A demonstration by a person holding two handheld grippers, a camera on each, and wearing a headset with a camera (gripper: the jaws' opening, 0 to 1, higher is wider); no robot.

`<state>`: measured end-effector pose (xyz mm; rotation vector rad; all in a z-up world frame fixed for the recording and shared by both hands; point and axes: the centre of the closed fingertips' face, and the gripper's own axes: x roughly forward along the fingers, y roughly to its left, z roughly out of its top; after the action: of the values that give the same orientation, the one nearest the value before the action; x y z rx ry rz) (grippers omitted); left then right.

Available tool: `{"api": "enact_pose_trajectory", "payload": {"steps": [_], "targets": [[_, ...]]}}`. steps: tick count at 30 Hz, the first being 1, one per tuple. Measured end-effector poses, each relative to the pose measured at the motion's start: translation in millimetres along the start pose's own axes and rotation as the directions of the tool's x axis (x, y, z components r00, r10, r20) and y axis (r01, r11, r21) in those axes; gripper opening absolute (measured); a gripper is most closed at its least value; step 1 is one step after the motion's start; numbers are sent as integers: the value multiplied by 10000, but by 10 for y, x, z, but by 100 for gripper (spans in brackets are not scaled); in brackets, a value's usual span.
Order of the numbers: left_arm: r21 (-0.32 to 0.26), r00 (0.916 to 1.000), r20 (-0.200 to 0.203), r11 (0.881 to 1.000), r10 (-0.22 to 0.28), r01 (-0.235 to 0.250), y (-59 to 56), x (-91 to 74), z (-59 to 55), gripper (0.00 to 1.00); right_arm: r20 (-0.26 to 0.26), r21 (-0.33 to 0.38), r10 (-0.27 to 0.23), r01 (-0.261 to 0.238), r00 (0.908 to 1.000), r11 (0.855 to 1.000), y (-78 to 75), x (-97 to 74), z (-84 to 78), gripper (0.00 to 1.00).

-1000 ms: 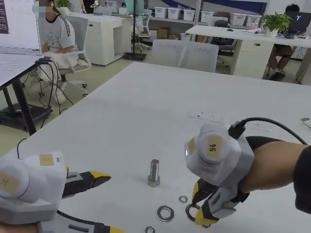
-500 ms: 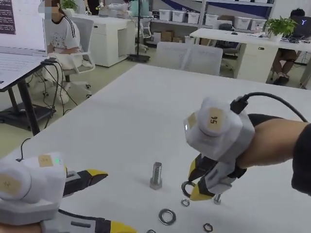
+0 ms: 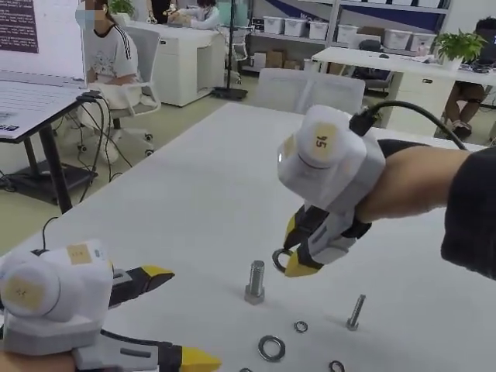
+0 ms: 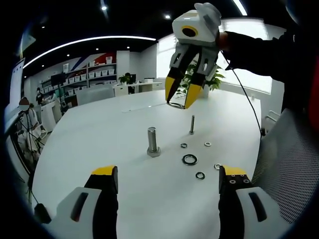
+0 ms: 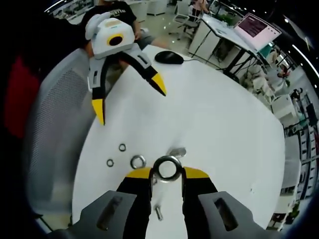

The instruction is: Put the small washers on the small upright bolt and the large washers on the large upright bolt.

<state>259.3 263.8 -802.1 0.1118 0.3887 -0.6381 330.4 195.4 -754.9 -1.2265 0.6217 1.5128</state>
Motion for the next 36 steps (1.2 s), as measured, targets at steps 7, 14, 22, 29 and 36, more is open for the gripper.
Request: {"api": "enact_pose_trajectory", "payload": {"steps": [7,14,22,29,36], "targets": [[182,9999,-35,9998,128,-127,27,-10,-16,82,-101,-109,53,-55,9999,9999,-81,74,50,23],[951,9989,-397,9953,247,-208,29,6,-75,81,-116,-76,119,-120,9999,9999,-102,103,65,23],[1361,9979,-544,9903,357,-280,38,-7,-94,80,-165,-145,317,-319,9994,9994,-123,173,112,23],[1568,9971,-493,9864,577,-493,91,-17,-78,80,-297,-271,510,-518,9983,9983,-165,255,146,23],[1789,9953,-530,9813,809,-703,137,-17,-83,79,-443,-269,819,-831,9957,9962,-162,374,153,23]]}}
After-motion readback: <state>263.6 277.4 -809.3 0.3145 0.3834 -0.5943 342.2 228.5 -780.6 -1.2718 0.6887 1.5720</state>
